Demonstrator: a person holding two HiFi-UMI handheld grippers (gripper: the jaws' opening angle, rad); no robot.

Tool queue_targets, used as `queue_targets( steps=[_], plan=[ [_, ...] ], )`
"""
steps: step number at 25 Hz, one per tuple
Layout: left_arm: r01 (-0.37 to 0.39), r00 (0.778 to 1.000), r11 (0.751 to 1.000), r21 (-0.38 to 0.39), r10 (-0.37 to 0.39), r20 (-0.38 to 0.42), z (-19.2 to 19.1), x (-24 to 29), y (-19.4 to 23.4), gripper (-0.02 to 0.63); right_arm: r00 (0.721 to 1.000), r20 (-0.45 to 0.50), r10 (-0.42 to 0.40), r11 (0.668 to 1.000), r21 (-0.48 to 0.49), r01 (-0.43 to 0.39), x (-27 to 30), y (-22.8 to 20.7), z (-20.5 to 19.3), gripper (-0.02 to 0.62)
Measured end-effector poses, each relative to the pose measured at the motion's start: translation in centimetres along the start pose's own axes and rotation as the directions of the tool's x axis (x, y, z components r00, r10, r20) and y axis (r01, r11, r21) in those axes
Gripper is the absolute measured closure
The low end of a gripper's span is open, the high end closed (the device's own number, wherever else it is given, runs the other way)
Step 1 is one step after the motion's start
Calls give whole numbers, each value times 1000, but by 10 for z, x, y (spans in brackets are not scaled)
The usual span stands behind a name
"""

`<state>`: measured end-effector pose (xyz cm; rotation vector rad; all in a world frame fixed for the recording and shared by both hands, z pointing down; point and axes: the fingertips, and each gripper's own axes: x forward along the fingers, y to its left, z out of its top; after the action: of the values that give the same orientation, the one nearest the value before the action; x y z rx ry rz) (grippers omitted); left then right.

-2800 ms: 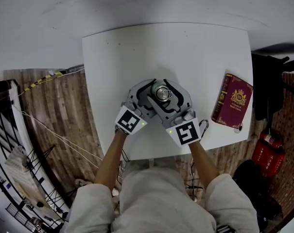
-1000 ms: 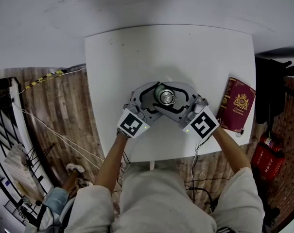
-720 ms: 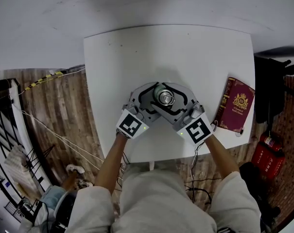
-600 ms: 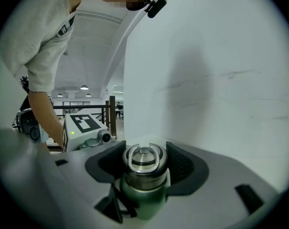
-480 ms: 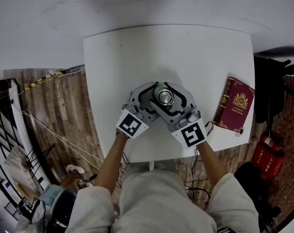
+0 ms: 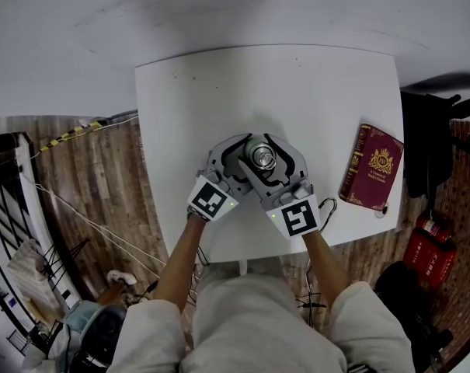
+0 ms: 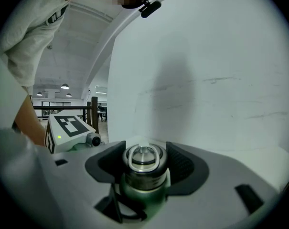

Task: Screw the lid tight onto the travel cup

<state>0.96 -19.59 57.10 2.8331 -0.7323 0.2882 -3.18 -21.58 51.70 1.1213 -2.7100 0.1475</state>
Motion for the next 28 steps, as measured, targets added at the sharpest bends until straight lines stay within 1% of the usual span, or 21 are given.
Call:
queue_targets(
  steps=[2, 4, 6, 8, 15, 20, 25, 28],
  plan=[
    [3, 1000, 1000, -4, -3, -3, 0, 0, 0, 265, 1000, -9, 9, 1000, 1, -8, 0, 1, -1, 336],
    [7, 1000, 1000, -8, -7, -6, 0, -1, 0, 265, 1000, 0, 25, 999, 32, -25, 0, 2, 1, 334],
    [12, 1000, 1000, -13, -12, -11, 1, -1, -1, 265, 999, 0, 51, 997, 54, -51, 0, 4, 3, 284],
    [15, 1000, 1000, -20, -15, -13, 1, -4, -1, 265, 998, -10, 55, 997, 56, -55, -1, 2, 2, 276],
    [-14, 1000, 1000, -24, 14, -27, 0, -27, -3, 266, 999, -19, 48, 996, 70, -46, -15, 0, 1, 278],
    [-47, 999, 998, -40, 46, -29, -3, -46, -3, 267, 998, -44, 35, 999, 41, -33, -30, -2, -4, 284],
    [-112, 993, 992, -63, 110, -33, -7, -66, 0, 267, 996, -84, 16, 999, 35, -13, -48, -5, -14, 302],
    [-149, 989, 985, -86, 147, -29, -8, -76, 1, 267, 993, -114, -7, 999, 47, 12, -62, -8, -23, 330]
  ],
)
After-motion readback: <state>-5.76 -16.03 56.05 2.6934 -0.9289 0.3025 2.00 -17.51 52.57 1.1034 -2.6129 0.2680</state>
